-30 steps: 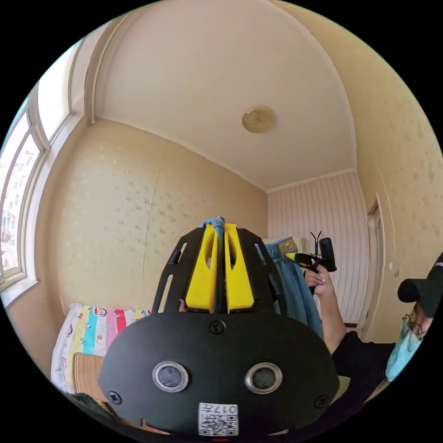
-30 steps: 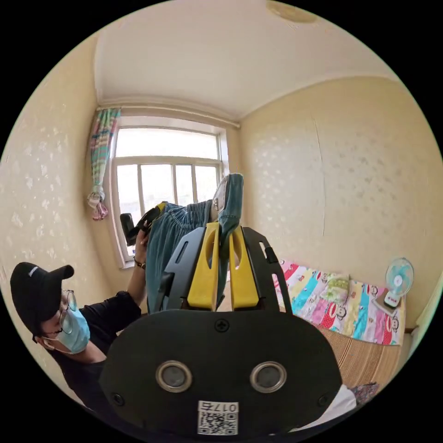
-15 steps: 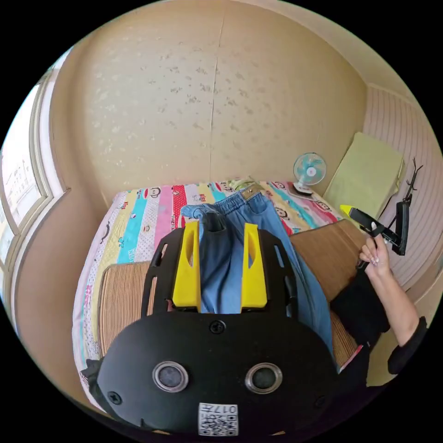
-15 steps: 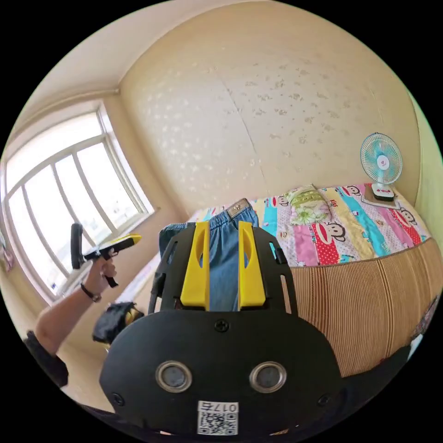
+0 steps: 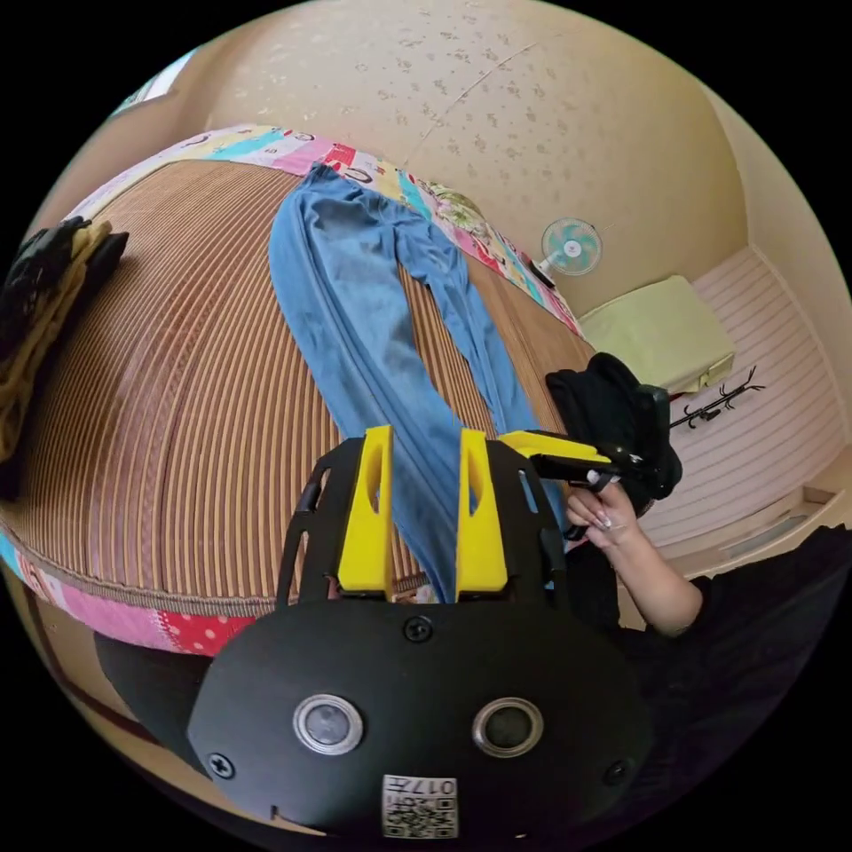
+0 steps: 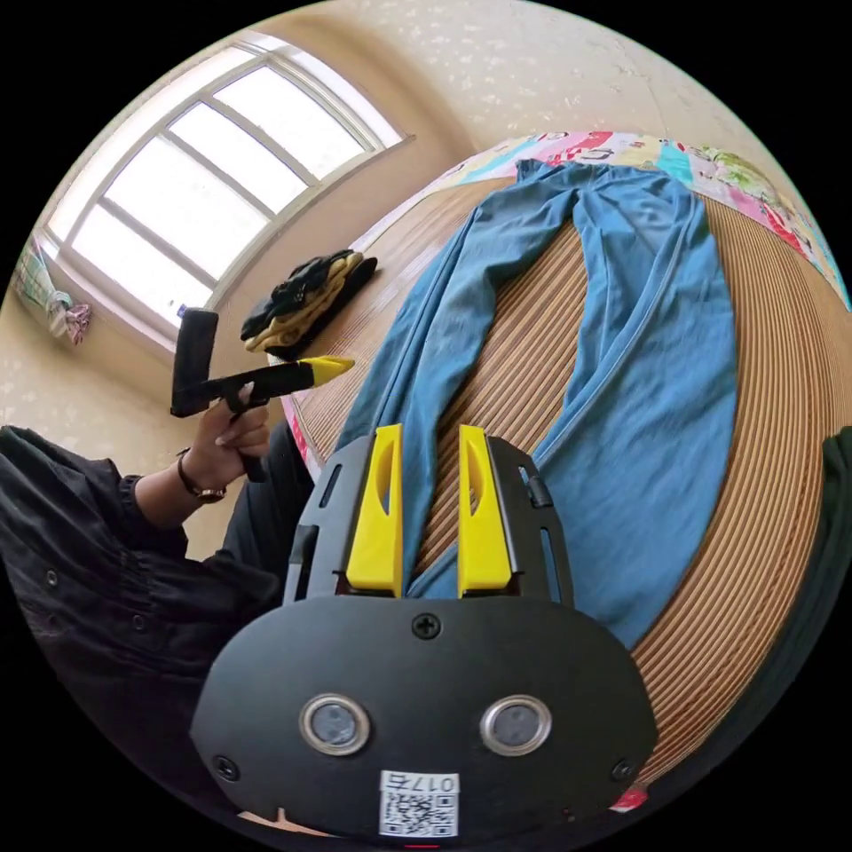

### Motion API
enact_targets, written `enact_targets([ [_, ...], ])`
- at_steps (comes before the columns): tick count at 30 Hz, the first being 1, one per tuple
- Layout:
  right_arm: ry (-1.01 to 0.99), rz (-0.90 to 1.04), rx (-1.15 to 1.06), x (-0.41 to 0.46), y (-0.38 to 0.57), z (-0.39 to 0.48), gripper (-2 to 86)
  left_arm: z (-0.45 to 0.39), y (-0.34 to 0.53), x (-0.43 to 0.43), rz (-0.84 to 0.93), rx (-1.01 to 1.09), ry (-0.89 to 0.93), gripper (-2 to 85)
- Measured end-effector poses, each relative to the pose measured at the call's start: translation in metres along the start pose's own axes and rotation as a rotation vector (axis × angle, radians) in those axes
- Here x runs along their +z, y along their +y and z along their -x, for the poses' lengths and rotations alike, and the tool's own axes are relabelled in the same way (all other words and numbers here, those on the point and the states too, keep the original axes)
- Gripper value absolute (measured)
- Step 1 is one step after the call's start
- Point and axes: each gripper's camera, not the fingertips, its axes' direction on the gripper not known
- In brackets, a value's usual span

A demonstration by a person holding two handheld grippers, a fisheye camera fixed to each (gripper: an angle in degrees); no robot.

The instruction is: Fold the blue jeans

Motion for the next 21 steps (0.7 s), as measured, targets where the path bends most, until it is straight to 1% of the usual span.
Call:
enact_targets([
  [3,-0.009,0.046,0.054,0.019,0.032,0.014,8.0,-0.032,0.025,0.022,0.119,0.030,-0.098,11.2],
  [4,0.000,0.015,0.079,0.020,0.045,0.017,7.0,-0.038,0.029,0.034,0.181,0.025,-0.124,11.2],
  [6,-0.003,-0.030,0.184,0.016,0.061,0.013,5.8,-0.049,0.032,0.035,0.170,0.075,-0.172,10.3],
  [7,-0.054,-0.048,0.260,0.012,0.069,0.007,5.9,-0.055,0.029,0.036,0.202,0.125,-0.215,9.1],
  [9,-0.111,-0.044,0.291,0.009,0.077,0.005,5.8,-0.059,0.026,0.033,0.247,0.170,-0.258,6.3],
  [10,-0.092,-0.023,0.277,0.009,0.080,0.009,5.2,-0.054,0.023,0.030,0.275,0.176,-0.218,3.7],
  [12,-0.006,0.026,0.231,0.012,0.085,0.019,3.8,-0.034,0.020,0.013,0.283,0.131,-0.054,1.4],
  [14,0.067,0.060,0.189,0.010,0.089,0.038,2.7,0.001,0.025,-0.031,0.186,0.053,0.307,0.1],
  [15,0.093,0.062,0.185,0.008,0.090,0.043,2.5,0.010,0.029,-0.044,0.149,0.045,0.372,-0.1],
  [16,0.132,0.053,0.158,0.004,0.094,0.055,2.4,0.030,0.042,-0.069,0.070,0.022,0.474,-0.4],
  [17,0.142,0.026,0.112,0.000,0.101,0.068,2.2,0.053,0.058,-0.092,0.005,-0.033,0.507,-0.6],
  [18,0.141,0.012,0.089,-0.001,0.105,0.073,2.2,0.065,0.068,-0.101,-0.020,-0.071,0.491,-0.7],
  [19,0.141,0.003,0.066,0.002,0.114,0.079,2.2,0.088,0.088,-0.116,-0.050,-0.155,0.401,-0.8],
  [20,0.162,0.046,0.080,0.010,0.122,0.078,2.2,0.109,0.108,-0.124,-0.027,-0.256,0.257,-0.9],
  [21,0.176,0.078,0.104,0.015,0.125,0.076,2.2,0.117,0.116,-0.126,0.003,-0.298,0.184,-0.9],
])
